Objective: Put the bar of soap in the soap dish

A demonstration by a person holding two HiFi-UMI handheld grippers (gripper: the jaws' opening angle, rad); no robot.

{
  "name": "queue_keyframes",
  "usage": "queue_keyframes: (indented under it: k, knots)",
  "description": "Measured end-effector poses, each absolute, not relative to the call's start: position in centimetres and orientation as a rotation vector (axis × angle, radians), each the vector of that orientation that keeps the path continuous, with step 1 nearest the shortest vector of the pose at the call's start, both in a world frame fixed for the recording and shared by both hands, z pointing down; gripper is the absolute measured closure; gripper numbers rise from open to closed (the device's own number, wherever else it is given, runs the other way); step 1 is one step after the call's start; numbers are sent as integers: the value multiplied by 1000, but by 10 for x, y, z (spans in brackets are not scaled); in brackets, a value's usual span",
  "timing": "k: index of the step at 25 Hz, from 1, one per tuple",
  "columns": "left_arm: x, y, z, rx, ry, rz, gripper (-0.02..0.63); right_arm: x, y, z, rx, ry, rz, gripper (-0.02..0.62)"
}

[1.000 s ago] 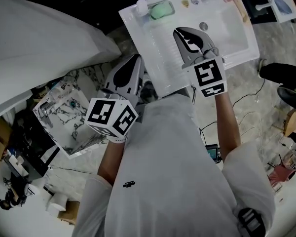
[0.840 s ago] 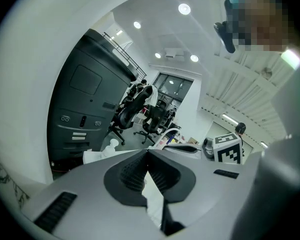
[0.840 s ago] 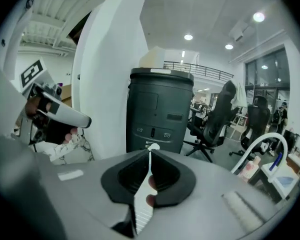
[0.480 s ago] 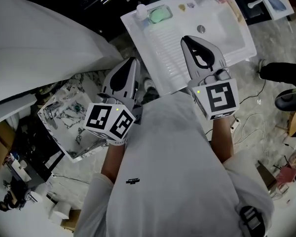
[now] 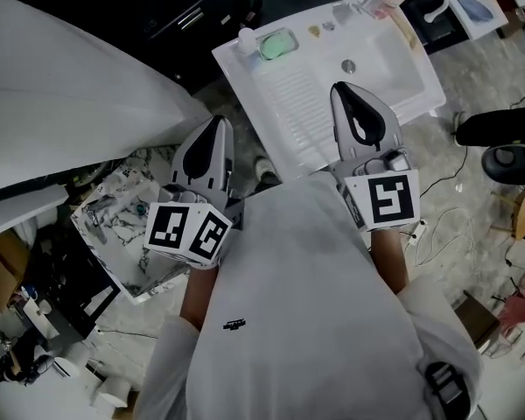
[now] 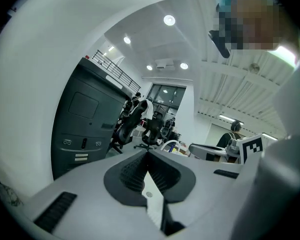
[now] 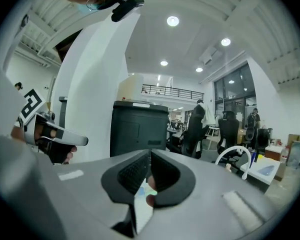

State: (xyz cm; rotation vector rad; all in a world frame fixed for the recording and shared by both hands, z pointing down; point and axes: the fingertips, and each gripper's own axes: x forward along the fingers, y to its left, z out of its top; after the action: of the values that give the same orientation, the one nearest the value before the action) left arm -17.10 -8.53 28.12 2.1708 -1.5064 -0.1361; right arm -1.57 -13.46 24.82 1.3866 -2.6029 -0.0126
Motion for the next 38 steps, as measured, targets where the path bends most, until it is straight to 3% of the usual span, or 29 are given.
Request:
queue_keyframes:
  k: [38]
  knots:
    - [-169, -83, 278, 2181, -1512, -142, 597, -2, -129, 258, 1478, -2601, 97, 583]
